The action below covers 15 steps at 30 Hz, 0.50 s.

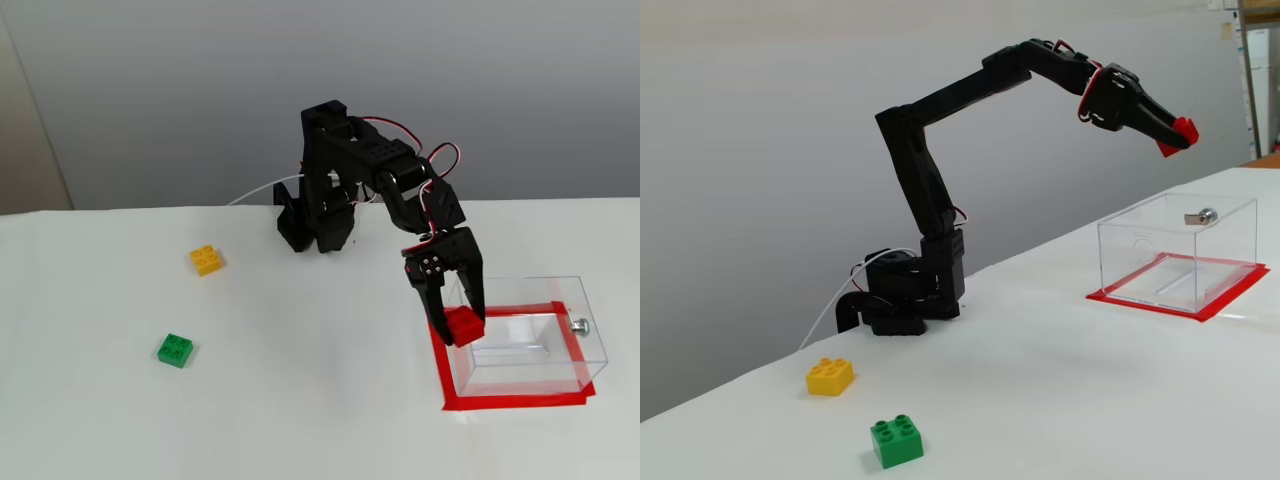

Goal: Pick the red lego brick and place it into the transparent box

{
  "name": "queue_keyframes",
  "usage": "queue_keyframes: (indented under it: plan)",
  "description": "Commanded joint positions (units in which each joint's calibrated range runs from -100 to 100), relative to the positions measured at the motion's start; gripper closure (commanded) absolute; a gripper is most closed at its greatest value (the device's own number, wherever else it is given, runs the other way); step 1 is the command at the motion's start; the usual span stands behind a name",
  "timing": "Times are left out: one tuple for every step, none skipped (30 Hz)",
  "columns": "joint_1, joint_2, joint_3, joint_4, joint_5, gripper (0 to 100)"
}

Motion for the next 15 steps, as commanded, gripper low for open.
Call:
queue_keyframes:
  plan:
    - [-4.77, 0.46, -2.99, 0.25, 0.20, 95]
    - [-6.17, 0.80, -2.99, 0.25, 0.20, 95]
    - [-7.43, 1.14, -2.99, 0.25, 0.20, 95]
    - [-8.54, 1.56, -2.99, 0.25, 0.20, 95]
    - [-9.72, 2.07, -2.99, 0.25, 0.15, 95]
    - [-11.20, 2.58, -2.99, 0.25, 0.15, 95]
    - [-12.23, 3.00, -2.99, 0.25, 0.15, 95]
    - [-13.49, 3.34, -2.99, 0.25, 0.20, 95]
    - [-14.60, 3.77, -2.99, 0.25, 0.20, 95]
    - [-16.01, 4.19, -2.99, 0.25, 0.20, 95]
    - [-16.89, 4.45, -2.99, 0.25, 0.20, 95]
    - [-18.00, 4.87, -2.99, 0.25, 0.20, 95]
    - [-18.89, 5.30, -2.99, 0.25, 0.20, 95]
    - [-19.92, 5.89, -2.99, 0.25, 0.20, 95]
    - [-20.81, 6.40, -2.99, 0.25, 0.20, 95]
